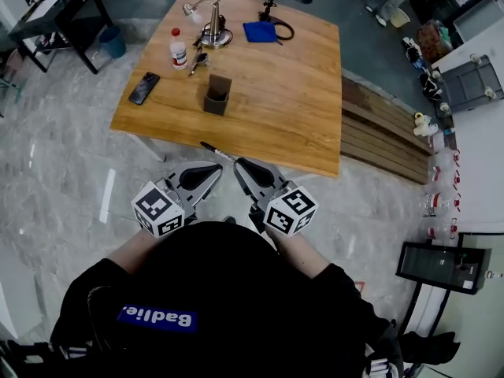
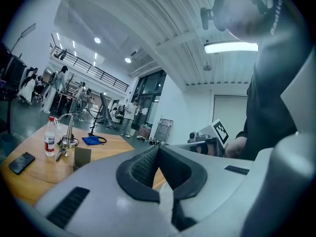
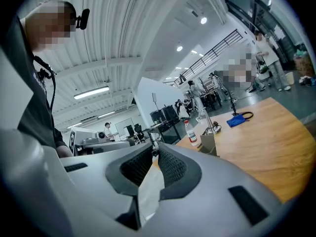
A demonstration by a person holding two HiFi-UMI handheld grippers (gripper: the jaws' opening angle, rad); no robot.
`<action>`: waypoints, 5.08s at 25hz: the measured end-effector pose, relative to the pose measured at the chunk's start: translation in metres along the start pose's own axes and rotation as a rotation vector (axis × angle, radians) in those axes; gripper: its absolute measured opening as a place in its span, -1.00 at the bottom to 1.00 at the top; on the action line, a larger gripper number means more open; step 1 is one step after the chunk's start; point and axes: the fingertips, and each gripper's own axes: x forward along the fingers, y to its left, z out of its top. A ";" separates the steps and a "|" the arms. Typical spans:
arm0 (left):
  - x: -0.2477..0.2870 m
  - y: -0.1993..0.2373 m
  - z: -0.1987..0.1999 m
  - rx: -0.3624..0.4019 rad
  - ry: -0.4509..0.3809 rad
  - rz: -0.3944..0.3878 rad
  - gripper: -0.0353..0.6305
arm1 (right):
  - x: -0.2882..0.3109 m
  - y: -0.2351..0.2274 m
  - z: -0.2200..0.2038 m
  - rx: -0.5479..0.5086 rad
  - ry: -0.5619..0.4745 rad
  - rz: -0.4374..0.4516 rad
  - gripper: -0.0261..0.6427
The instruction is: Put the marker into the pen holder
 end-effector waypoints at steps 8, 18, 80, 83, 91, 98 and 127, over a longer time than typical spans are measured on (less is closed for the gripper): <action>0.011 0.012 -0.003 -0.008 -0.001 0.058 -0.87 | 0.004 -0.024 0.002 0.005 0.028 0.036 -0.80; 0.017 0.073 0.012 -0.012 -0.009 -0.004 -0.87 | 0.060 -0.048 0.016 -0.032 0.056 -0.017 -0.80; 0.013 0.219 0.024 -0.074 -0.029 0.178 -0.87 | 0.236 -0.214 -0.089 -1.056 1.031 0.148 -0.78; 0.014 0.217 0.025 -0.067 -0.028 0.163 -0.87 | 0.234 -0.209 -0.079 -1.050 0.999 0.127 -0.71; 0.028 0.209 0.035 -0.055 -0.011 0.107 -0.87 | 0.214 -0.171 -0.018 -0.983 0.800 0.074 -0.70; 0.041 0.197 0.045 -0.001 0.015 0.045 -0.87 | 0.192 -0.123 0.029 -0.790 0.589 0.078 -0.70; 0.070 0.166 0.053 0.043 0.027 -0.041 -0.87 | 0.132 -0.089 0.083 -0.076 -0.052 0.140 -0.90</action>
